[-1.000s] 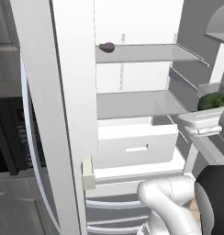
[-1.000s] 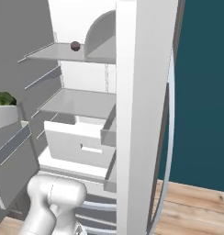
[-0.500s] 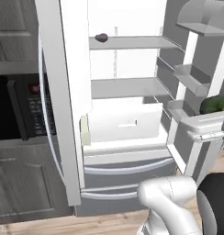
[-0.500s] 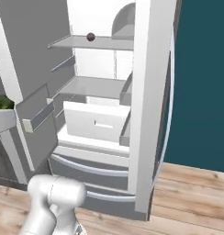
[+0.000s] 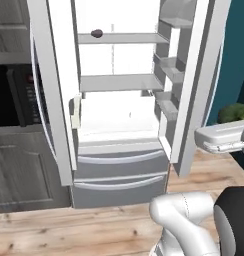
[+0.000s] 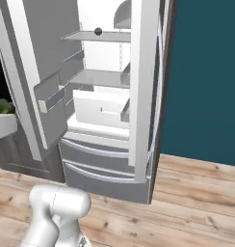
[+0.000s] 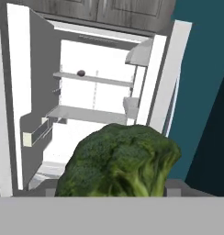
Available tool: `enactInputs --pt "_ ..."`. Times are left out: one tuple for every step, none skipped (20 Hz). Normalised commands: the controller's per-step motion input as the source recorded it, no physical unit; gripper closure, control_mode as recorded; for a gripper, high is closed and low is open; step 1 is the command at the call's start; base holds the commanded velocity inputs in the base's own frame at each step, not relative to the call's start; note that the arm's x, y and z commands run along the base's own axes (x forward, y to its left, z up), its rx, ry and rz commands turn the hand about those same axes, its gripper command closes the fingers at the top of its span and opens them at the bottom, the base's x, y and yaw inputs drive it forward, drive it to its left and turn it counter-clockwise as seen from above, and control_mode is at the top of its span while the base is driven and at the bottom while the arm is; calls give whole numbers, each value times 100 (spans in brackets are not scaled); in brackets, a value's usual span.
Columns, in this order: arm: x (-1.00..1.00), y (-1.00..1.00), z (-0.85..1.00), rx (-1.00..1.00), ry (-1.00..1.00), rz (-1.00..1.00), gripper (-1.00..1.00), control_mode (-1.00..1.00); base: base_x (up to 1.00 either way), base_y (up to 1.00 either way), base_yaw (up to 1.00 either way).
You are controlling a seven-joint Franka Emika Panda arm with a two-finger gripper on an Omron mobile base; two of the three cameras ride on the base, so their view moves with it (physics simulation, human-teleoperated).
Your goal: Gather the eggplant and broccoli from the fridge and place them on a tray on the dining counter. Then gather the chicken drumsticks from the fridge and place them on the other tray.
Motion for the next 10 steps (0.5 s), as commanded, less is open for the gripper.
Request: enactInputs --pt "0 0 0 0 0 0 100 100 -100 -29 15" --pt "0 0 0 0 0 0 100 100 -99 -26 17" --pt "0 0 0 0 0 0 100 100 -98 -22 17" --pt "0 0 0 0 0 0 100 100 -97 -26 17" --pt "0 0 0 0 0 0 100 100 -91 -25 18" --pt "0 0 0 0 0 0 100 100 -82 -22 19" --pt "0 0 0 0 0 0 100 100 -73 -23 20" --pt "0 0 0 0 0 0 100 100 -57 -37 21" --pt "0 0 0 0 0 0 100 100 -42 -48 22" --pt "0 0 0 0 0 0 100 100 -25 -49 22"
